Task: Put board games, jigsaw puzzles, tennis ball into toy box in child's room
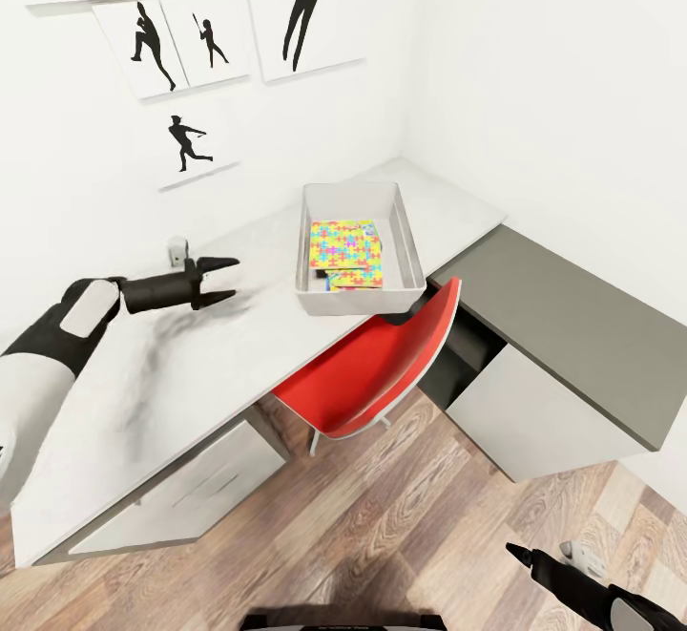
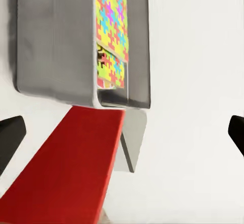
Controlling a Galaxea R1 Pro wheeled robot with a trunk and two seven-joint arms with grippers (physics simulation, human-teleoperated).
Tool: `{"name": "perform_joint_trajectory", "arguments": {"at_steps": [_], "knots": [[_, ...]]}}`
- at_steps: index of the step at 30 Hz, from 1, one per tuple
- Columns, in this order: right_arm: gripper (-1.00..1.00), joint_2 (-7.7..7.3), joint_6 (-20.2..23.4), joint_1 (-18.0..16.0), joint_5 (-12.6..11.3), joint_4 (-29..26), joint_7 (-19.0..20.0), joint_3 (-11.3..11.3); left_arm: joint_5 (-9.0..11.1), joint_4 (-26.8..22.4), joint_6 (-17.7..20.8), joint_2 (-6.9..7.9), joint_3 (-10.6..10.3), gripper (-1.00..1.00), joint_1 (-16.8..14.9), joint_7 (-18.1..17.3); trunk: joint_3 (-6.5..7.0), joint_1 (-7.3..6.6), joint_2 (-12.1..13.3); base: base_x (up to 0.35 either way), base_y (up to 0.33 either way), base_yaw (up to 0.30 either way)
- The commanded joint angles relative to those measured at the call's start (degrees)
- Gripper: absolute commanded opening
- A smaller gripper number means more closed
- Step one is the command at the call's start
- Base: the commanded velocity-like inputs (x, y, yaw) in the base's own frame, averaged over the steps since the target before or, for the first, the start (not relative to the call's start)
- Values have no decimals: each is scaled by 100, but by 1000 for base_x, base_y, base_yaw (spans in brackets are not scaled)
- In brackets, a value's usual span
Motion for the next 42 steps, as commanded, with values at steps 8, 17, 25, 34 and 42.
{"name": "perform_joint_trajectory", "arguments": {"at_steps": [8,17,25,34,42], "knots": [[100,-10,-145,-3,-60,5,48,25,-32,-998,0,1544,-1039,100,551,-1868,-8,4,-9,0,0,0],[100,-32,-232,-3,-66,6,114,25,-40,-1229,-35,2157,-1126,100,1413,-2166,-8,4,-9,0,0,0],[100,-57,-233,-3,-88,6,125,18,-41,-1245,-57,2222,-1129,100,1855,-2199,-8,4,-9,0,0,0],[100,-71,-228,-3,-87,3,183,13,-41,-1261,-59,2396,-1137,100,2068,-2210,-8,4,-9,0,0,0],[100,-199,-187,-3,-63,-12,1385,1,-73,-1256,-59,2451,-1138,100,2093,-2198,-8,4,-9,0,0,0]]}}
